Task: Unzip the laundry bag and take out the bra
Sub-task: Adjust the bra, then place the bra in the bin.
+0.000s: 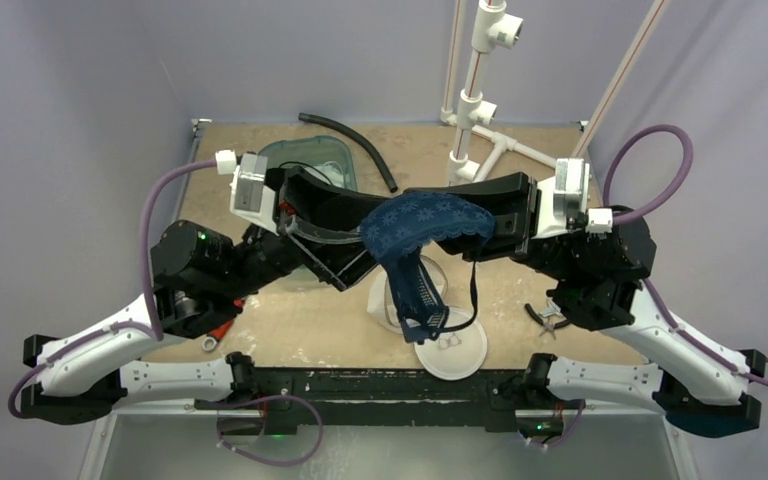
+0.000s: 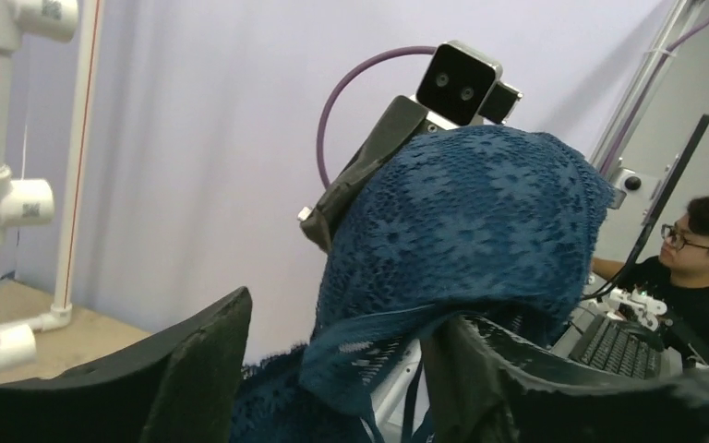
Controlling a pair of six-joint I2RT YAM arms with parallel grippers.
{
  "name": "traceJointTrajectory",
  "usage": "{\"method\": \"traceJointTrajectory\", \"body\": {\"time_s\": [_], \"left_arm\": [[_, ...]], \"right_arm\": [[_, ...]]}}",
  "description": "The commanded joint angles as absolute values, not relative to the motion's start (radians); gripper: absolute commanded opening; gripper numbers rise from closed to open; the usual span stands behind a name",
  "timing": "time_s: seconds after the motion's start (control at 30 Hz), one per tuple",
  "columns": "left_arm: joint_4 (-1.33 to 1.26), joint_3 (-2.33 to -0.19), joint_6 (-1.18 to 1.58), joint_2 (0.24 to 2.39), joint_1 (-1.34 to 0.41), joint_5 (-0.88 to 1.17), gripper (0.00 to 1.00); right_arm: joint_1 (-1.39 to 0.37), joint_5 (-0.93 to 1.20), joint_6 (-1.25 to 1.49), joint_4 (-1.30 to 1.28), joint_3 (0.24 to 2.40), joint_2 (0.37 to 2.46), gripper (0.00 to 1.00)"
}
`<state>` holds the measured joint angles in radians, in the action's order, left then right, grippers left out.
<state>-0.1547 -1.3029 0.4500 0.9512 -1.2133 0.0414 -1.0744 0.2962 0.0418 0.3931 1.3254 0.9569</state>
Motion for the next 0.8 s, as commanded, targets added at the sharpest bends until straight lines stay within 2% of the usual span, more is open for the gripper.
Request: {"method": "traceJointTrajectory", "body": {"time_s": [0.0, 0.1, 0.2, 0.33, 0.5, 0.67, 0.77], "left_arm": [[-0.107, -1.268, 0.441, 0.870, -1.217, -0.038, 0.73], [-0.050, -1.227, 0.438, 0.800, -1.217, -0.112, 0.84], [-0.003, -1.176, 0.440, 0.714, -1.217, -0.196, 0.88], [0.094, -1.098, 0.453, 0.588, -1.217, -0.348, 0.89], [0.100, -0.985, 0.453, 0.474, -1.217, -0.502, 0.90], [0.138, -0.964, 0.414, 0.476, -1.217, -0.545, 0.89], [0.189, -0.985, 0.403, 0.529, -1.218, -0.550, 0.88]], "right_arm": [[-1.076, 0.237, 0.005, 0.312, 1.387, 0.934, 0.23], [-1.077, 0.201, -0.051, 0.243, 1.421, 0.938, 0.11], [-1.077, 0.157, -0.079, 0.166, 1.475, 0.959, 0.00], [-1.077, -0.003, -0.114, 0.030, 1.579, 1.026, 0.00], [-1.092, -0.435, -0.165, -0.135, 1.717, 1.159, 0.00], [-1.234, -0.911, -0.268, -0.145, 1.772, 1.299, 0.00], [-1.317, -1.053, -0.353, -0.063, 1.764, 1.368, 0.00]]}}
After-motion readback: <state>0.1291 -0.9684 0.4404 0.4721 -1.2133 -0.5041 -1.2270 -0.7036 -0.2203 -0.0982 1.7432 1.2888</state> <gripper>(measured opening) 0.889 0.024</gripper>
